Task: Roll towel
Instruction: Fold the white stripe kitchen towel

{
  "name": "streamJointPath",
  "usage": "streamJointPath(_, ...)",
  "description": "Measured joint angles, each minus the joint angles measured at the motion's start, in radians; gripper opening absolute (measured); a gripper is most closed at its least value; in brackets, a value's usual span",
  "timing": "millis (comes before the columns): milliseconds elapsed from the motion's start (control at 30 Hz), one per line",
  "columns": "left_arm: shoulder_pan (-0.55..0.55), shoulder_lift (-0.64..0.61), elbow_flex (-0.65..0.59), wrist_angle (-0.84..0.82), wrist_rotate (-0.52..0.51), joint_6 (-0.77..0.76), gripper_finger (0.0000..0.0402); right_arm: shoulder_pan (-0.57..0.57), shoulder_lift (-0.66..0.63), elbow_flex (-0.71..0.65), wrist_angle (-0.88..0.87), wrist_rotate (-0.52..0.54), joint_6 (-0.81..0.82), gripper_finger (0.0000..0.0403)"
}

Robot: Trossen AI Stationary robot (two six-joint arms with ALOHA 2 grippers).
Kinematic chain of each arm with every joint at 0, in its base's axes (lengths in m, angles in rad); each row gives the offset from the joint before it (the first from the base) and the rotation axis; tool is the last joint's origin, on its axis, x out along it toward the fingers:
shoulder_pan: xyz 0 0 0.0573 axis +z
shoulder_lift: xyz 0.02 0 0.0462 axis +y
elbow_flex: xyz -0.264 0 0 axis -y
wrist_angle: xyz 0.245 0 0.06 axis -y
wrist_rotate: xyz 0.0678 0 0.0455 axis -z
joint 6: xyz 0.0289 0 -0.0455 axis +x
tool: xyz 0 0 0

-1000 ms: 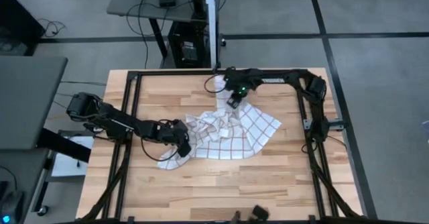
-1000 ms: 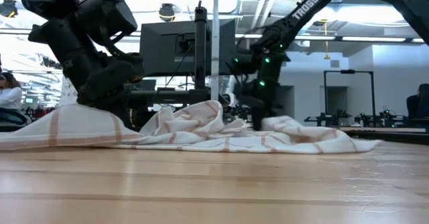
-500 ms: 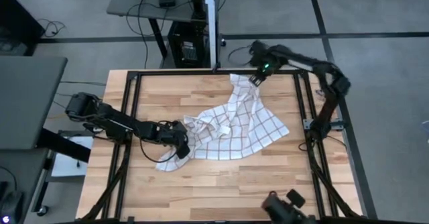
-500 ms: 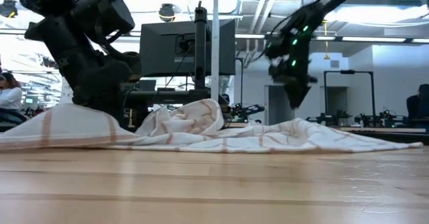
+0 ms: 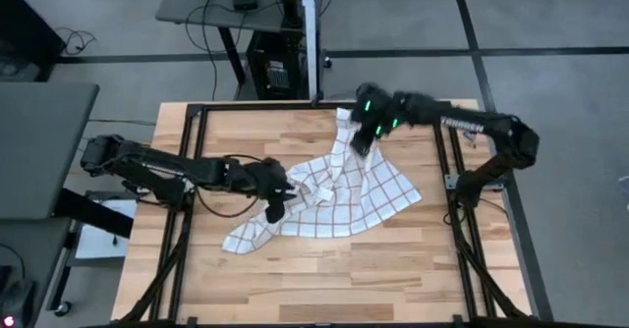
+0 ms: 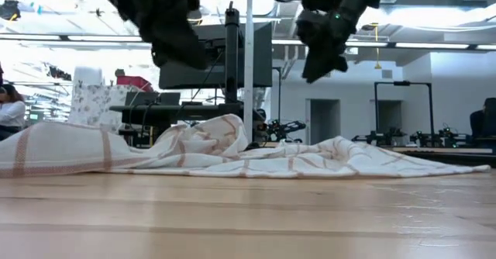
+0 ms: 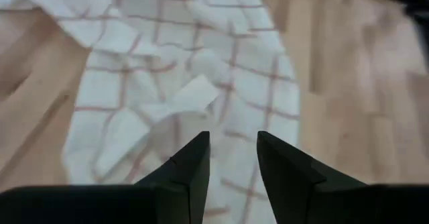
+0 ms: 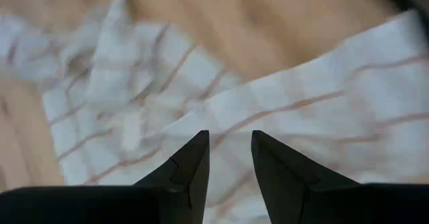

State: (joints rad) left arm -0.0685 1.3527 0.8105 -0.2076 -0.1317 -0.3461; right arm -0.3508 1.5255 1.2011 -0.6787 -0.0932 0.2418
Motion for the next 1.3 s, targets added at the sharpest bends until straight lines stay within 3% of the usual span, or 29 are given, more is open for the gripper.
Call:
streamJointPath(200,0.01,0.172,0.0,0.113,0.057,-0.004,0.0109,0.243,0.001,-0.224,0.284,0.055,0.302,0.0106)
streamJointPath(367,0.012,0.294,0.001,0.256,0.053,-0.01,0.0109,0.406,0.064,-0.323,0.414,0.178,0.483,0.0106)
streamJointPath(533,0.037,0.378,-0.001,0.355,0.052,-0.007,0.0109,0.471,0.173,-0.34,0.518,0.206,0.6,0.0106)
streamJointPath(767,0.128,0.384,0.001,0.481,0.02,-0.021,0.0109,0.516,0.28,-0.335,0.618,0.229,0.693,0.0106)
streamJointPath(1000,0.265,0.384,0.002,0.413,-0.083,0.039,0.0109,0.592,0.307,-0.336,0.643,0.23,0.755,0.0106)
streamJointPath(1300,0.49,0.37,0.004,0.1,-0.161,0.141,0.0109,0.651,0.308,-0.336,0.616,0.231,0.811,0.0106)
